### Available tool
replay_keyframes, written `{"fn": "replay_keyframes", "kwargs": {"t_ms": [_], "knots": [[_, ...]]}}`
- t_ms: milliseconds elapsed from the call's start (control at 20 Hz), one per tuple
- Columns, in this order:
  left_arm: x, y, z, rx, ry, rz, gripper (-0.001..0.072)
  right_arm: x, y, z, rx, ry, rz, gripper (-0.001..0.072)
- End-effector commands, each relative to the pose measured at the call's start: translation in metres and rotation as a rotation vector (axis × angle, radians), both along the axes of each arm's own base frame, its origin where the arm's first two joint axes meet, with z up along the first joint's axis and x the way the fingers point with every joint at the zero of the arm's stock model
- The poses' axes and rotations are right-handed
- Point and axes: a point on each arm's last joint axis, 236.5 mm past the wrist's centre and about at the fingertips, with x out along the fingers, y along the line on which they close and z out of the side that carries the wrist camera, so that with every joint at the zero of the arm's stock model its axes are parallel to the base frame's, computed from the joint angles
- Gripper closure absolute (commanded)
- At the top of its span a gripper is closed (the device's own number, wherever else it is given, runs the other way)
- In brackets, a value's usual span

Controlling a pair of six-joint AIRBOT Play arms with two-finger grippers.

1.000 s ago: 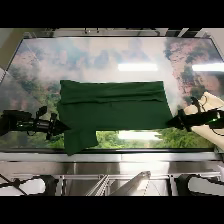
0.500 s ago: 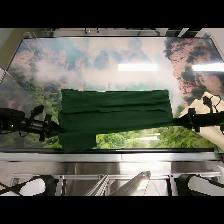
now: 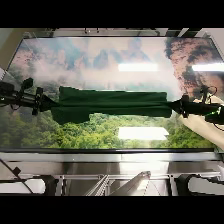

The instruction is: Fold the shirts.

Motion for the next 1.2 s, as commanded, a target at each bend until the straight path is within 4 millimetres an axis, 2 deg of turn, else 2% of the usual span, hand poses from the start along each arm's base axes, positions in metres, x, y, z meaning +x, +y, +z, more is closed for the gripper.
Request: {"fn": "replay_keyframes", "kwargs": {"t_ms": [0,200,350,550,650,700,750,800,850,900,950,1050,1100,1150], "knots": [[0.038,-0.017,-0.022,-0.004,0.007,-0.068,0.0690,0.037,0.000,-0.012,-0.016,-0.052,-0.054,0.0691],[0.080,-0.024,-0.054,0.011,-0.015,-0.120,0.0700,0.053,0.001,-0.029,-0.057,-0.053,-0.044,0.0691],[0.106,-0.018,-0.068,0.027,-0.048,-0.108,0.0700,0.054,0.002,-0.041,-0.073,-0.054,-0.023,0.0692],[0.132,-0.013,-0.071,0.044,-0.109,-0.105,0.0700,0.052,0.003,-0.047,-0.086,-0.061,-0.002,0.0691],[0.139,-0.015,-0.068,0.049,-0.132,-0.116,0.0698,0.052,0.003,-0.047,-0.090,-0.066,0.002,0.0687],[0.139,-0.018,-0.066,0.045,-0.135,-0.136,0.0697,0.052,0.003,-0.047,-0.088,-0.066,0.002,0.0589],[0.135,-0.020,-0.063,0.037,-0.130,-0.158,0.0653,0.051,0.004,-0.046,-0.084,-0.066,0.007,0.0445],[0.131,-0.021,-0.058,0.027,-0.123,-0.186,0.0390,0.049,0.005,-0.046,-0.090,-0.067,0.024,0.0433],[0.127,-0.021,-0.054,0.021,-0.118,-0.203,-0.0013,0.045,0.005,-0.044,-0.097,-0.070,0.044,0.0431],[0.126,-0.018,-0.047,0.012,-0.113,-0.202,0.0001,0.041,0.002,-0.042,-0.115,-0.075,0.065,0.0402],[0.123,-0.014,-0.041,0.004,-0.102,-0.209,-0.0006,0.037,-0.001,-0.039,-0.131,-0.079,0.083,0.0318],[0.109,-0.002,-0.029,-0.012,-0.026,-0.205,-0.0006,0.028,-0.019,-0.029,-0.176,-0.081,0.097,0.0301],[0.104,0.006,-0.024,-0.017,0.004,-0.183,-0.0006,0.024,-0.033,-0.023,-0.208,-0.074,0.083,0.0169],[0.101,0.015,-0.019,-0.017,0.019,-0.150,-0.0006,0.022,-0.049,-0.019,-0.242,-0.056,0.064,0.0084]]}}
